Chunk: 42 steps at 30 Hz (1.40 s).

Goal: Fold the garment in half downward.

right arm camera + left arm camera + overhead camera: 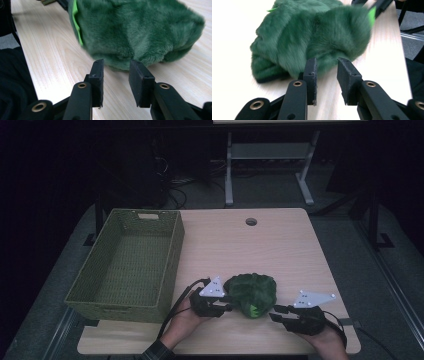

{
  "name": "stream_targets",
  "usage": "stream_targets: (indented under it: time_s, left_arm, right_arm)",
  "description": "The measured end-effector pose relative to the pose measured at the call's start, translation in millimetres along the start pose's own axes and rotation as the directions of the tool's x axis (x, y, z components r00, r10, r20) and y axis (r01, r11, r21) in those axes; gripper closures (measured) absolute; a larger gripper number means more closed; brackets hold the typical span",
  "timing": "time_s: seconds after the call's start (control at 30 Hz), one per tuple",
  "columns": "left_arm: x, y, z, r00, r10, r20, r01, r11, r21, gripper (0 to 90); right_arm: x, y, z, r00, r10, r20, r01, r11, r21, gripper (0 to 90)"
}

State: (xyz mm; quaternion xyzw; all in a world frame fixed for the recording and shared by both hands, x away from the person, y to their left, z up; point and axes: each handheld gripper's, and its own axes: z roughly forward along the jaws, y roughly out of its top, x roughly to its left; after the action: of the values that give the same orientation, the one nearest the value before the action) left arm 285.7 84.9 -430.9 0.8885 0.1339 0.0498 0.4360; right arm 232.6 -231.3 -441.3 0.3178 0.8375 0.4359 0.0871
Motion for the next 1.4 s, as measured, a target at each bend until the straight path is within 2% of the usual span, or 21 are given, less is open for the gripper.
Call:
stream_targets:
  time_s: [0.1,0.13,0.17,0.2,0.3,0.4,0.47,0.5,0.53,0.6,0.63,0.67,0.7,0.8,0.87,0.9,1.07,1.1,1.2,1.3,1.4]
  left_arm:
    - [0.1,1.2,-6.1,1.0000,0.000,0.000,0.000,0.9999,-0.012,69.2]
    - [1.0,2.8,-8.5,1.0000,-0.006,0.001,0.006,0.9998,-0.018,71.8]
    - [2.5,5.0,-9.8,1.0000,-0.008,0.002,0.008,0.9997,-0.023,79.1]
    - [4.5,7.7,-9.9,1.0000,-0.010,-0.001,0.010,0.9996,-0.026,79.1]
    - [13.4,19.3,-1.0,0.9999,-0.013,-0.006,0.013,0.9975,-0.069,89.6]
    - [17.0,23.6,9.0,0.9999,-0.016,-0.004,0.016,0.9977,-0.066,89.7]
    - [19.8,23.9,20.8,0.9996,-0.026,-0.009,0.026,0.9989,-0.040,89.7]
    - [23.4,19.6,32.6,0.9994,-0.035,-0.004,0.035,0.9994,-0.004,89.7]
    - [24.7,16.2,37.6,0.9990,-0.044,-0.001,0.044,0.9990,0.010,89.7]
    - [25.4,12.9,41.7,0.9987,-0.051,-0.002,0.051,0.9984,0.023,89.8]
    - [26.1,10.1,44.9,0.9983,-0.057,-0.003,0.058,0.9978,0.032,89.8]
    - [26.9,8.1,47.0,0.9982,-0.060,-0.003,0.060,0.9973,0.044,89.8]
    - [28.0,6.5,49.5,0.9988,-0.046,-0.014,0.047,0.9964,0.071,89.8]
    - [28.8,5.1,52.8,0.9987,-0.041,-0.030,0.043,0.9957,0.082,89.8]
    - [31.8,2.7,61.5,0.9982,-0.027,-0.054,0.033,0.9916,0.125,89.8]
    - [32.4,1.7,63.8,0.9976,-0.039,-0.057,0.046,0.9920,0.117,89.8]
    - [36.3,2.7,64.6,0.9973,-0.034,-0.064,0.041,0.9925,0.115,89.7]
    - [36.9,2.0,62.9,0.9970,-0.055,-0.054,0.060,0.9928,0.103,89.7]
    - [37.7,2.4,58.0,0.9965,-0.069,-0.047,0.073,0.9935,0.087,89.7]
    - [35.5,5.1,47.1,0.9962,-0.073,-0.048,0.076,0.9949,0.066,89.6]
    - [28.3,8.1,32.2,0.9968,-0.069,-0.042,0.071,0.9962,0.050,89.6]
  right_arm:
    - [-1.2,3.6,-3.9,1.0000,-0.003,0.009,0.003,1.000,-0.015,70.8]
    - [-2.1,6.4,-5.1,0.9999,-0.004,0.015,0.005,1.000,-0.022,74.1]
    - [-5.4,13.4,-5.0,0.9998,-0.004,0.021,0.005,0.999,-0.032,79.0]
    - [-5.4,13.4,-5.0,0.9998,-0.004,0.021,0.005,0.999,-0.032,79.0]
    - [-16.5,26.1,4.6,0.9995,-0.001,0.032,0.002,0.999,-0.034,86.9]
    - [-22.2,30.1,11.9,0.9994,0.002,0.034,-0.002,1.000,-0.022,88.6]
    - [-27.9,29.9,22.3,0.9985,-0.007,0.054,0.006,1.000,0.014,89.7]
    - [-29.4,28.4,25.5,0.9985,-0.002,0.055,0.001,0.999,0.034,89.7]
    - [-30.6,26.2,28.7,0.9983,-0.006,0.058,0.003,0.999,0.049,89.8]
    - [-31.3,23.6,31.7,0.9985,0.001,0.055,-0.004,0.998,0.061,89.8]
    - [-33.3,19.2,38.6,0.9987,0.005,0.050,-0.010,0.995,0.099,89.9]
    - [-33.3,19.2,38.6,0.9987,0.005,0.050,-0.010,0.995,0.099,89.9]
    - [-33.5,16.5,44.0,0.9989,0.014,0.044,-0.019,0.992,0.126,89.9]
    - [-33.8,16.3,47.3,0.9992,0.007,0.040,-0.012,0.991,0.135,90.0]
    - [-32.9,15.5,51.8,0.9994,0.021,0.028,-0.025,0.989,0.143,90.0]
    - [-32.8,14.8,53.9,0.9996,0.021,0.021,-0.024,0.988,0.153,90.0]
    - [-30.4,13.5,57.8,0.9995,0.027,0.014,-0.029,0.987,0.160,90.0]
    - [-30.9,13.4,57.2,0.9996,0.026,0.011,-0.027,0.986,0.164,90.0]
    - [-30.1,13.0,55.2,0.9997,0.017,0.018,-0.019,0.985,0.170,89.9]
    - [-29.7,12.3,45.2,0.9998,0.012,0.014,-0.013,0.991,0.133,89.8]
    - [-34.6,15.8,24.2,0.9994,0.020,0.029,-0.022,0.998,0.065,89.8]
